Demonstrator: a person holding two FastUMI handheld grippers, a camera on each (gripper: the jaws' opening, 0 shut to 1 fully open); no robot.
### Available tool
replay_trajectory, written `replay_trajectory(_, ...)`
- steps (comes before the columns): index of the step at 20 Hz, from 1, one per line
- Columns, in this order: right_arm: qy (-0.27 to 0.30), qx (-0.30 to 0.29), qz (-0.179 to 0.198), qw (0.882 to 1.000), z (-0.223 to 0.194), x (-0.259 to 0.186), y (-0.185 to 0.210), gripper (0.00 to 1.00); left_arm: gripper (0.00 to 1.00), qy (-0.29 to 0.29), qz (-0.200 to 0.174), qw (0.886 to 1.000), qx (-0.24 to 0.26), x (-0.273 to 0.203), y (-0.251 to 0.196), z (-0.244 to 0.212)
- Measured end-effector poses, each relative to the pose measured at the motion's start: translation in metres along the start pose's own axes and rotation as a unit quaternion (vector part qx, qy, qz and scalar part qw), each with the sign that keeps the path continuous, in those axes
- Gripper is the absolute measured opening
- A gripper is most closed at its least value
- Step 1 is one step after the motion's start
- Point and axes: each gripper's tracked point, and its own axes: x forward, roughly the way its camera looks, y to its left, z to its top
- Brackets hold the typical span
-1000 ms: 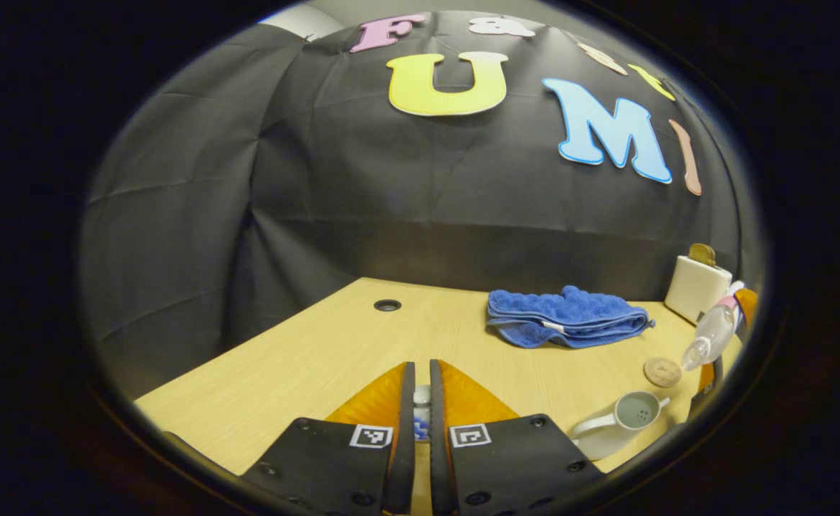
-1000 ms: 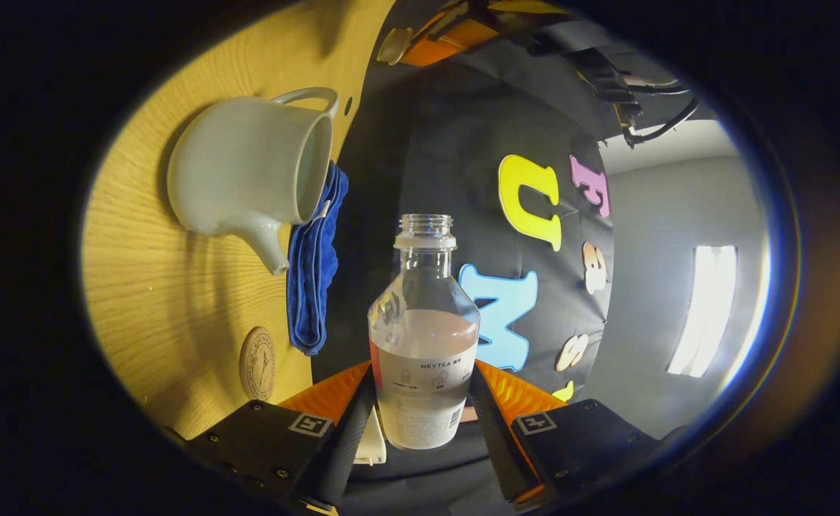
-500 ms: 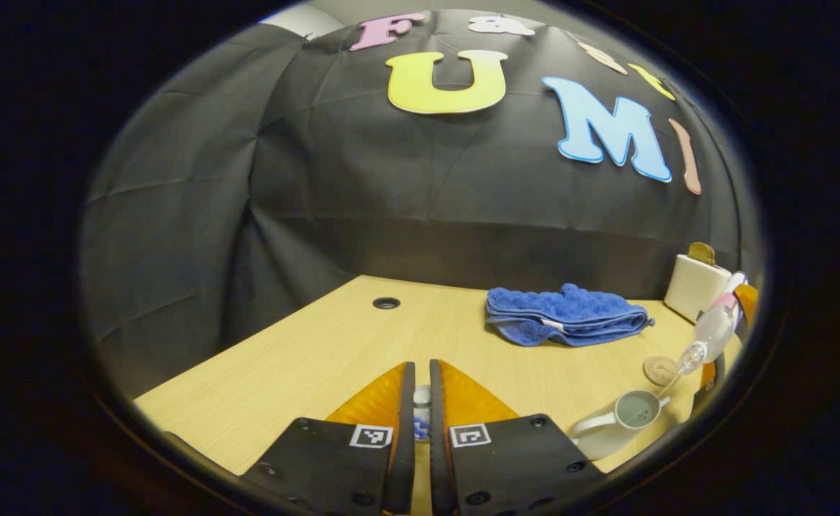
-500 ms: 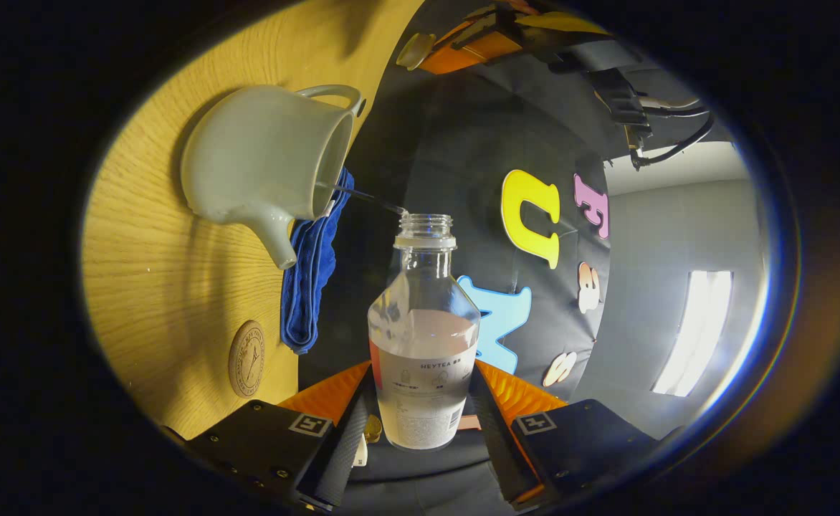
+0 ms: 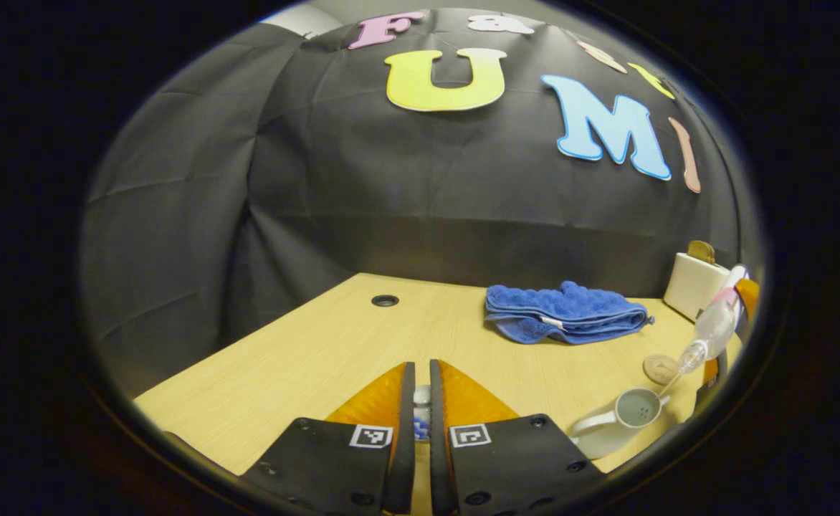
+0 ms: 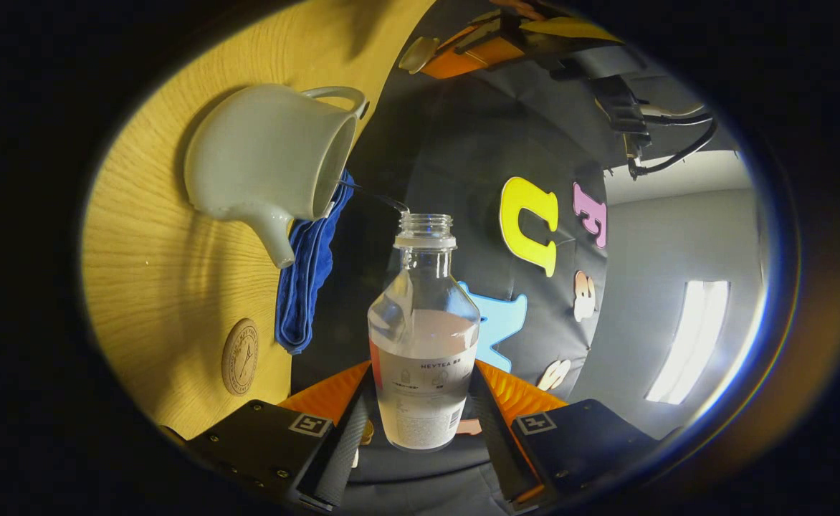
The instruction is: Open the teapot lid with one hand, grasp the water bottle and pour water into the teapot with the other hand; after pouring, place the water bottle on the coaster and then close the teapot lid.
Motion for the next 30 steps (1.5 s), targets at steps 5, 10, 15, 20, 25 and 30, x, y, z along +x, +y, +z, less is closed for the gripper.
replay_trajectory(5, -0.004, -0.013, -0.009, 1.000, -0.0006, 0.0007, -0.0026, 0.78, 0.15, 0.001, -0.001, 1.000, 0.001, 0.0002, 0.0000, 0.0001)
replay_trajectory(10, -0.005, -0.027, -0.014, 1.000, -0.0024, 0.0002, -0.0046, 0.78, 0.16, 0.002, 0.000, 1.000, 0.002, 0.0004, 0.0006, -0.0009)
replay_trajectory(15, -0.010, -0.042, -0.021, 0.999, -0.0009, 0.0016, -0.0062, 0.78, 0.16, 0.002, -0.001, 1.000, 0.002, -0.0003, 0.0008, 0.0005)
replay_trajectory(20, -0.011, -0.050, -0.029, 0.998, 0.0002, 0.0001, -0.0067, 0.78, 0.16, 0.003, -0.003, 1.000, 0.002, -0.0005, 0.0000, -0.0004)
replay_trajectory(25, -0.016, -0.060, -0.033, 0.998, 0.0017, 0.0010, -0.0077, 0.78, 0.16, 0.003, -0.002, 1.000, 0.002, -0.0005, 0.0011, 0.0006)
replay_trajectory(30, -0.019, -0.067, -0.038, 0.997, 0.0006, 0.0009, -0.0103, 0.78, 0.16, 0.003, -0.002, 1.000, 0.002, -0.0010, 0.0012, -0.0005)
